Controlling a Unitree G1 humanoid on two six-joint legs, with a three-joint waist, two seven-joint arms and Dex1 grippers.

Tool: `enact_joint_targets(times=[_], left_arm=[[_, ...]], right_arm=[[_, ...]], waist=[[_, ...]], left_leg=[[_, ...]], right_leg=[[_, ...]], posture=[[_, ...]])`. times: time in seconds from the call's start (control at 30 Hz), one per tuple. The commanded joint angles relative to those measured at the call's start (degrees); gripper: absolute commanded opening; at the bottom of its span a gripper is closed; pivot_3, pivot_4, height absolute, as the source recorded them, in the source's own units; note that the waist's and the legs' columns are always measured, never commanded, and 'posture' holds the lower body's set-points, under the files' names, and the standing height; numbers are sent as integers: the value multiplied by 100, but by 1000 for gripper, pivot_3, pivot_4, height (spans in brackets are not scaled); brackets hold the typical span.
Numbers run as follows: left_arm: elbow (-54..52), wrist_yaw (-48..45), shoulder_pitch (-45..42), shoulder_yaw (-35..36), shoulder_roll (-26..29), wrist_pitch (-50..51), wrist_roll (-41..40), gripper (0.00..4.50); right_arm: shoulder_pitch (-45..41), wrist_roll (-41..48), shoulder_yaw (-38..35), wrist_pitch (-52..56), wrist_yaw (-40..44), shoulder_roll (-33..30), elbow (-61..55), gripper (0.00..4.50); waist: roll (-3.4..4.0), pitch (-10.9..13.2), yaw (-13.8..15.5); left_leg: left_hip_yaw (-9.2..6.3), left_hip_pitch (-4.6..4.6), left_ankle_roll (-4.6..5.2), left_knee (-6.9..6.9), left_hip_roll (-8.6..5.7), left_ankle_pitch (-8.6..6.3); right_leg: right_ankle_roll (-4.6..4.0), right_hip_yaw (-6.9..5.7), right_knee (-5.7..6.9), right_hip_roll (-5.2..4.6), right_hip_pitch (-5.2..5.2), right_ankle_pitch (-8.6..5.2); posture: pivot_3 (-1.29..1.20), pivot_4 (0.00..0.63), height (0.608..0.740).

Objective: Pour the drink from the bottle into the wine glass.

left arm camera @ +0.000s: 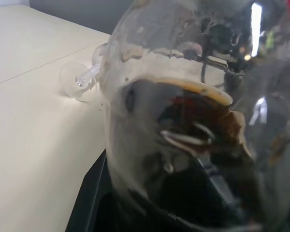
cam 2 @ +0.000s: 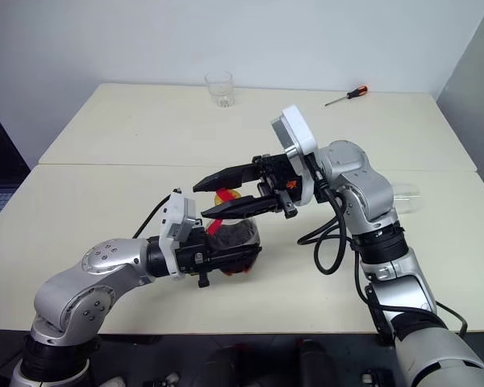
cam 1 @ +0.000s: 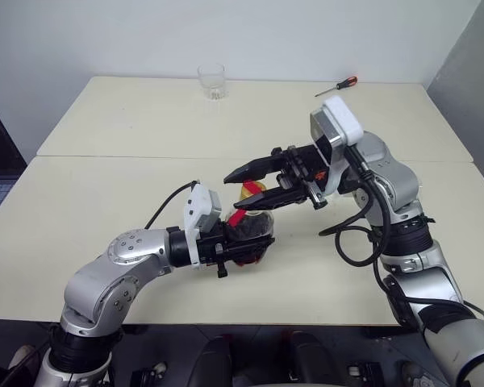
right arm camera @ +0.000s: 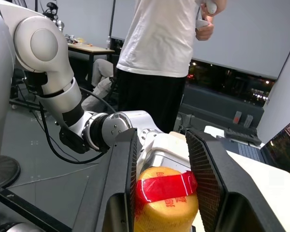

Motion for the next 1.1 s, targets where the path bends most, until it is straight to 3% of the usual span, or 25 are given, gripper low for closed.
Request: enact_joint_targets(times=[0.03,0.13,0.47,0.7,0.93,1.1], left_arm=[[-439,-39,-203,322,-146,-295,-510,1653],[-427,-47,-198,315,-161,-318,-486,1653],[-349,-66,-190,282,-115,-414,-502,1653],[-110,15,-176,352,-58,-570,-355,1653],[310,651,-353,526,-152,-559,-84,1653],[650,871,-665,357,-299,-788,257,1653]], right_arm=[[-7,-139,263,-10,349,-98,-67,1270],[-37,-130,269,131,273,-128,-74,1270],[-4,16,162,594,43,-379,-226,4426],[-37,339,-287,1408,-668,-585,-528,4426],[179,636,-850,2111,-2098,-524,-1254,4426],[290,562,-847,2292,-3076,-214,-1682,4426]], waist=[[0,0,0],[0,0,1],[0,0,4],[0,0,5],[0,0,8],[-1,-1,8]], left_leg=[[0,0,0,0,0,0],[0,0,0,0,0,0],[0,-1,0,3,0,0],[0,-1,0,3,0,0],[0,-2,0,2,0,0],[1,-3,0,3,-2,0]], right_leg=[[0,0,0,0,0,0],[0,0,0,0,0,0],[0,0,-1,-1,1,0],[0,0,0,-1,1,0],[0,0,0,-1,1,0],[0,1,2,-2,1,0]], posture=[[0,150,740],[0,150,740],[0,150,740],[0,150,740],[0,150,740],[0,150,740]])
